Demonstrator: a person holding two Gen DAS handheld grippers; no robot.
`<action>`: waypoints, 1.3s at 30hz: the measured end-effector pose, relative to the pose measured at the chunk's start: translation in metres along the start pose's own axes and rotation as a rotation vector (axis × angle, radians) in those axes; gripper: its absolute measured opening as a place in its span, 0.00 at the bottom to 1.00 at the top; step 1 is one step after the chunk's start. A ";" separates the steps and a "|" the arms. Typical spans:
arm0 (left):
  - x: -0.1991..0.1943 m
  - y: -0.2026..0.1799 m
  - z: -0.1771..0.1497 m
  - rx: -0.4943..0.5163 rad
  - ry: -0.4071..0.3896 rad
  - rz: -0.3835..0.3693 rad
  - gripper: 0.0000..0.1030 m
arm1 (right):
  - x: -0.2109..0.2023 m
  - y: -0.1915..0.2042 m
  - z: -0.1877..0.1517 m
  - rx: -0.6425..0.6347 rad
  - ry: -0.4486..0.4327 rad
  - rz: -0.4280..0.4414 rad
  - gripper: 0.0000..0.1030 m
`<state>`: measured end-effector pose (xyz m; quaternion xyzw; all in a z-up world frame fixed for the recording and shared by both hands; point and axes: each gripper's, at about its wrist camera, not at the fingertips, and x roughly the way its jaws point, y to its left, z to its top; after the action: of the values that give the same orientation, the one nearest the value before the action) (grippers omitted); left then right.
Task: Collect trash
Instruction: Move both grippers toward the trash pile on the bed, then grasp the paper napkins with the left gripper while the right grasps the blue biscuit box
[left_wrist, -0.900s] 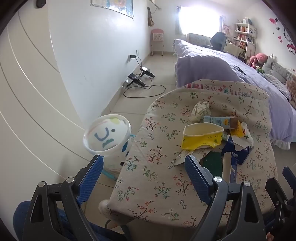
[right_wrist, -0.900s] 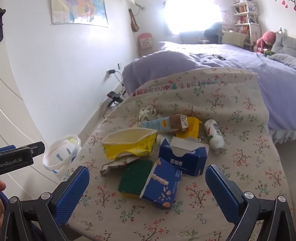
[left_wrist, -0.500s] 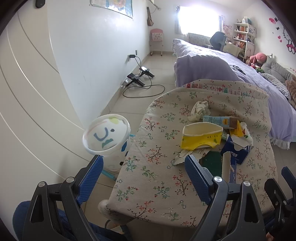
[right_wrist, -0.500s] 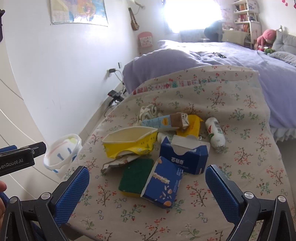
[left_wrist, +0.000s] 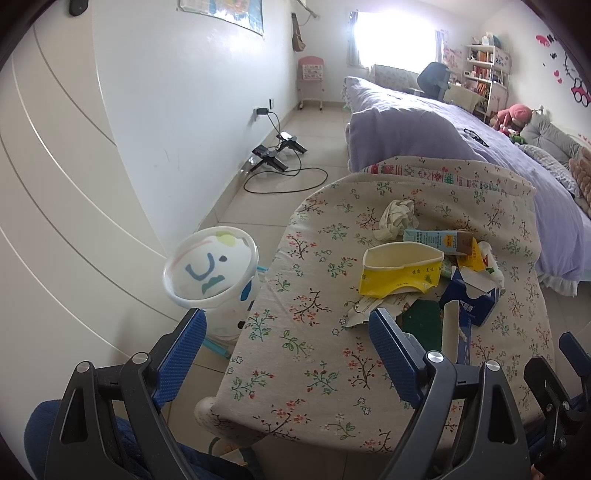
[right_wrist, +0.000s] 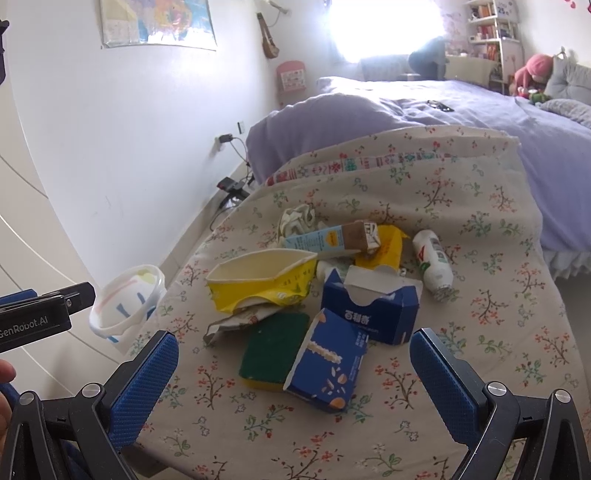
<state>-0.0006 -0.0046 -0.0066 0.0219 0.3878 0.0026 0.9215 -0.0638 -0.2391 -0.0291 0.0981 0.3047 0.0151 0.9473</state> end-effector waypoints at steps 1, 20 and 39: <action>0.000 -0.001 0.000 0.001 0.000 0.000 0.89 | 0.000 -0.001 0.000 0.005 0.007 0.005 1.00; 0.043 -0.012 -0.007 0.016 0.121 -0.066 0.89 | 0.023 -0.014 -0.010 0.043 0.060 -0.025 1.00; 0.140 -0.082 0.004 0.027 0.323 -0.323 0.67 | 0.077 -0.076 -0.034 0.321 0.277 -0.077 1.00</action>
<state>0.0992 -0.0839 -0.1070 -0.0289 0.5288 -0.1467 0.8355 -0.0235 -0.3006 -0.1147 0.2328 0.4338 -0.0567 0.8686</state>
